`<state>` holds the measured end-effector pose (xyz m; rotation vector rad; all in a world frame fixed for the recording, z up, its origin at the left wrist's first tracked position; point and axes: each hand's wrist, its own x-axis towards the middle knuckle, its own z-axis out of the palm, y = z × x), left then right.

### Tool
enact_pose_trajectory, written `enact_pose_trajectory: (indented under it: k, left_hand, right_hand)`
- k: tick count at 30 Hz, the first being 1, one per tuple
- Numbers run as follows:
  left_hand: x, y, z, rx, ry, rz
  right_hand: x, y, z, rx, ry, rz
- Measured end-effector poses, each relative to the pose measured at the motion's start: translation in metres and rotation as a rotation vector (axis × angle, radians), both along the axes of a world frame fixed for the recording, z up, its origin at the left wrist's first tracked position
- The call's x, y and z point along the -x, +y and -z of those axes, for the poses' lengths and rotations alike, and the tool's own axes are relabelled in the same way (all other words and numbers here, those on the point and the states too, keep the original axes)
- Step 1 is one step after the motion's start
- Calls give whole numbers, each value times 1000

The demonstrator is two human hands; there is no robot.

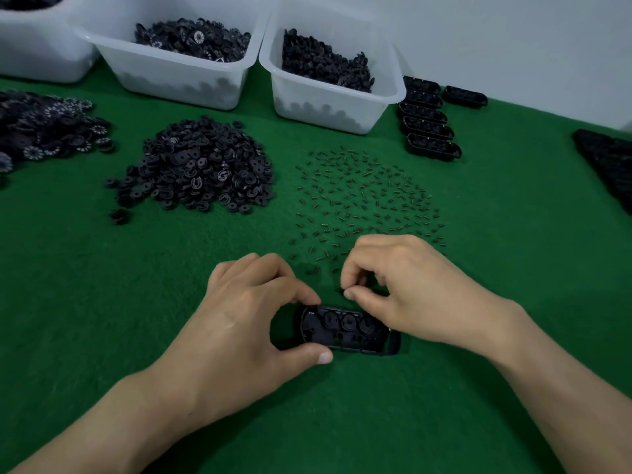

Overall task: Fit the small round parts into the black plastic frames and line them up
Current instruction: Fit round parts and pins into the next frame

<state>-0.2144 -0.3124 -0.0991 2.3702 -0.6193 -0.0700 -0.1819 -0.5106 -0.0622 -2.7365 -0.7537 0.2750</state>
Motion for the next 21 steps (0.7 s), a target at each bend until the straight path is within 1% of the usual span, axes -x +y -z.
enact_pose_trajectory:
  k: [3, 5, 9, 13, 15, 18, 21]
  left_hand:
    - [0, 0, 0, 1, -1, -3]
    - [0, 0, 0, 0, 1, -2]
    - [0, 0, 0, -4, -6, 0]
    - [0, 0, 0, 1, -6, -4]
    - [0, 0, 0, 7, -6, -3]
    - [0, 0, 0, 12, -2, -4]
    - [0, 0, 0, 11, -2, -4]
  right_hand:
    - [1, -5, -1, -76, 8, 80]
    - [1, -5, 0, -90, -16, 84]
    - [1, 4, 3, -73, -11, 42]
    - [2, 6, 0, -3, -47, 3]
    - [4, 0, -1, -75, -39, 26]
    - [13, -9, 0, -264, 24, 64]
    - [23, -10, 6, -323, 53, 48]
